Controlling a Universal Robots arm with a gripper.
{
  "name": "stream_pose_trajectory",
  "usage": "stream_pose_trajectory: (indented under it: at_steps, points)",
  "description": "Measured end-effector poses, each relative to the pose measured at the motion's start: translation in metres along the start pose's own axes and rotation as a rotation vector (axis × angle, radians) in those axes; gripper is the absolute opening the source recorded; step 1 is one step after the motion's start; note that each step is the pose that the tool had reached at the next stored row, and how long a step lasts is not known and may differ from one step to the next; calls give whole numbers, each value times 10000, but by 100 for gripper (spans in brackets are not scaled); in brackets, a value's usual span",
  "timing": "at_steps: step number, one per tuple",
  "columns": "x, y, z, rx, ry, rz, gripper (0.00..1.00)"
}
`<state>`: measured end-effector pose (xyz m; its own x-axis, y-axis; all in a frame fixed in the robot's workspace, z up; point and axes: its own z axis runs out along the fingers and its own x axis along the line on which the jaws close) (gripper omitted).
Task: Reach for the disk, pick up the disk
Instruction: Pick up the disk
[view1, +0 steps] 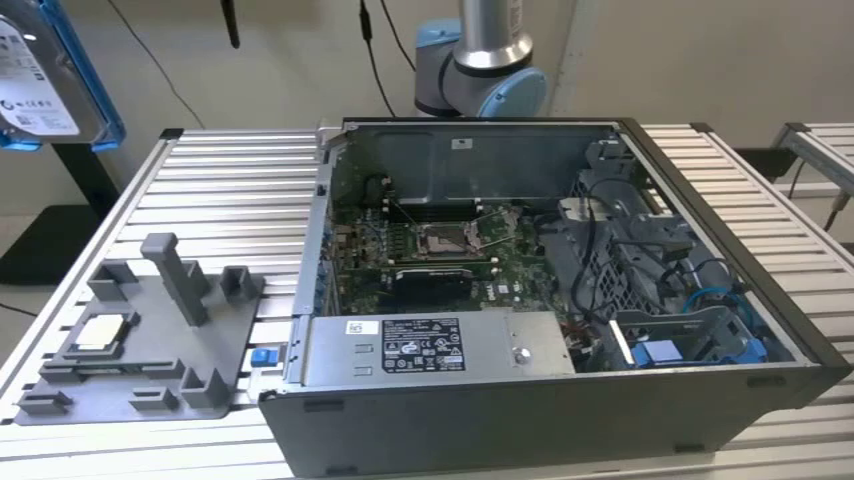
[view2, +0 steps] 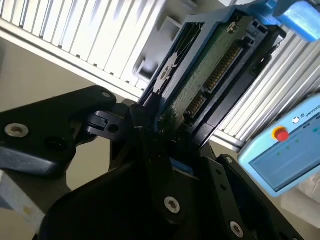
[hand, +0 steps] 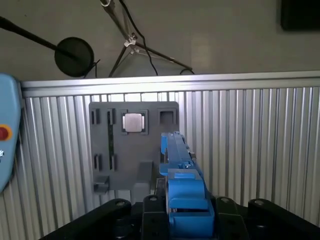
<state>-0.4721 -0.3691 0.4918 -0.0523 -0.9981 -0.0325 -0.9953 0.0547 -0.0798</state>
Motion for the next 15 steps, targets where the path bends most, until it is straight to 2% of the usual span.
stream_pose_trajectory:
  at_steps: [7,11,15]
  points:
    - [-7,-18,-225,-3,1,-1,0]
    - [-9,-23,-282,1,64,-6,0]
    - [-12,-30,-373,4,83,-8,0]
